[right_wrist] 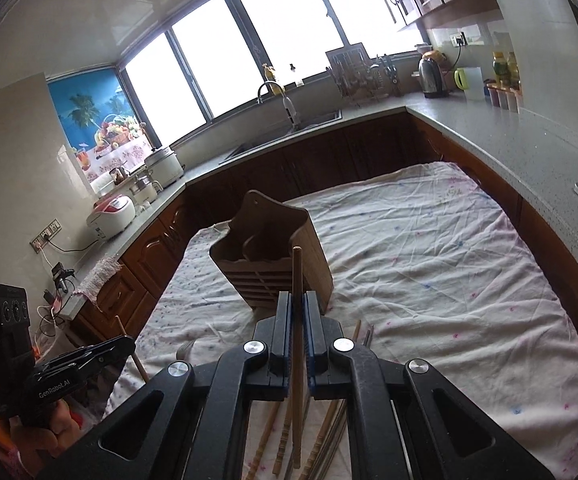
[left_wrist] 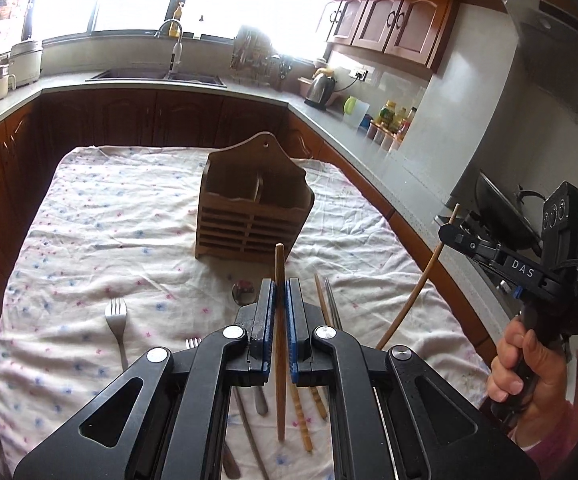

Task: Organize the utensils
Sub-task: 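Lift the chopstick upright with the left tool while the right tool carries its chopstick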

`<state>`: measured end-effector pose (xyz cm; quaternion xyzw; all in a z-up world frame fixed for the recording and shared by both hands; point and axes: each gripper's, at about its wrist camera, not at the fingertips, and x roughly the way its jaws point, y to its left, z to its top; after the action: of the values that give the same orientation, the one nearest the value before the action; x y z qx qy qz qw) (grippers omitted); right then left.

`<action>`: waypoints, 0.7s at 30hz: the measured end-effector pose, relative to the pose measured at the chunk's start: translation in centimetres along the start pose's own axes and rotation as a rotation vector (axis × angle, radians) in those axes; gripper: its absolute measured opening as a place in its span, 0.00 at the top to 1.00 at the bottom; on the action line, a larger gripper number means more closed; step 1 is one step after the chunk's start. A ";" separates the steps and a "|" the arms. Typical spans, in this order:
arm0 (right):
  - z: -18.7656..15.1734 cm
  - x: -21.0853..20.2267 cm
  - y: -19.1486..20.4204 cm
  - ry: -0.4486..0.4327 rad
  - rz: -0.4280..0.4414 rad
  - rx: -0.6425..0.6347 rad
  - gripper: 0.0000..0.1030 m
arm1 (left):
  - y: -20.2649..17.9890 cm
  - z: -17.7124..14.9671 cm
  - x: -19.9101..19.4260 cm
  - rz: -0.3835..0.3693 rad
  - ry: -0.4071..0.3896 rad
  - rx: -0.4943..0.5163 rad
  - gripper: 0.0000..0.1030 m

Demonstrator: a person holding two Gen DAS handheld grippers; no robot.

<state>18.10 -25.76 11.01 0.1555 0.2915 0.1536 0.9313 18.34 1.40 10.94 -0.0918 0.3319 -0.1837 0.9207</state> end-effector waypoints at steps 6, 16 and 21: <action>1.0 -0.9 1.1 -0.047 0.002 -0.029 0.95 | 0.2 0.7 -1.1 0.009 -0.049 -0.003 0.95; 1.6 -0.5 0.8 -0.077 0.010 -0.009 0.95 | 0.6 1.6 -1.2 0.009 -0.087 -0.014 0.95; 2.6 0.2 0.5 -0.102 0.013 -0.001 0.95 | 1.2 3.2 -1.3 0.019 -0.123 -0.019 0.95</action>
<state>19.66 -25.73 13.16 0.1647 0.2427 0.1518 0.9439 19.80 3.22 13.78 -0.1082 0.2775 -0.1657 0.9401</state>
